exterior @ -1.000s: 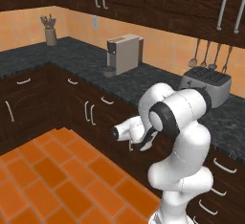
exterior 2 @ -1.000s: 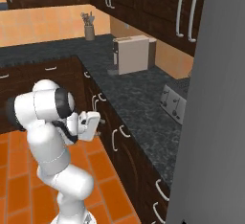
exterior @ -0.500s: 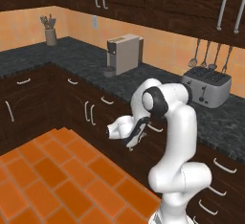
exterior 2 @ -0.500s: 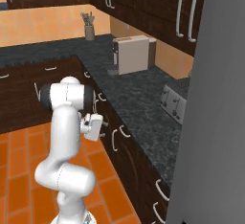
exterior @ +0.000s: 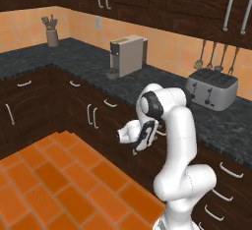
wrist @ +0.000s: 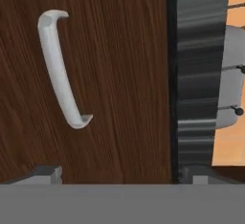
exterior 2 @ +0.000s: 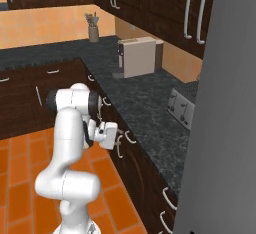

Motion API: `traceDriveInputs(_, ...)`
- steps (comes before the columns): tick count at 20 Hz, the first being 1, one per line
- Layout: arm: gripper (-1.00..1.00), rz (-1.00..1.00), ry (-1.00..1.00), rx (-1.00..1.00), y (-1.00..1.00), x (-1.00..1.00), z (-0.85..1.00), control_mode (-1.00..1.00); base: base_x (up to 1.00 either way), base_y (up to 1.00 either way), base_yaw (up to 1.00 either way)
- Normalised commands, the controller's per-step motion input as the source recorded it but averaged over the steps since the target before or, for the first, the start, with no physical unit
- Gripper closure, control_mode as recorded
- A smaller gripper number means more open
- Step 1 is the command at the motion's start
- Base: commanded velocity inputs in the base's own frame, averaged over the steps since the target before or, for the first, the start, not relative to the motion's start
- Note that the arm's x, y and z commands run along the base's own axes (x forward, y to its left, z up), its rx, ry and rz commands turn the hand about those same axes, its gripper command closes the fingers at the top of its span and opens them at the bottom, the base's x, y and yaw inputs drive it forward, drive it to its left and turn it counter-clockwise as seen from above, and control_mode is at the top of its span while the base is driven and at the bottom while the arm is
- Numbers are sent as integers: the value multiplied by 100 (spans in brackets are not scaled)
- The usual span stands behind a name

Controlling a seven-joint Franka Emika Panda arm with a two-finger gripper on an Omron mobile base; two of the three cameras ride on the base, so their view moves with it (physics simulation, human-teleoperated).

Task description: Take a straw from the drawer in front and place it inside the glass cup on the dining counter.

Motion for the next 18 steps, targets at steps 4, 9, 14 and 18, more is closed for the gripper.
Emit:
traceDriveInputs(4,-100,0,0,0,-30,26,-22,-100,0,0,0)
traceDriveInputs(9,-100,3,1,0,-21,30,-34,-100,0,0,0)
traceDriveInputs(14,-100,5,1,0,-4,36,-45,-100,0,0,0)
traceDriveInputs(18,-100,5,3,0,-2,38,-39,-100,0,0,0)
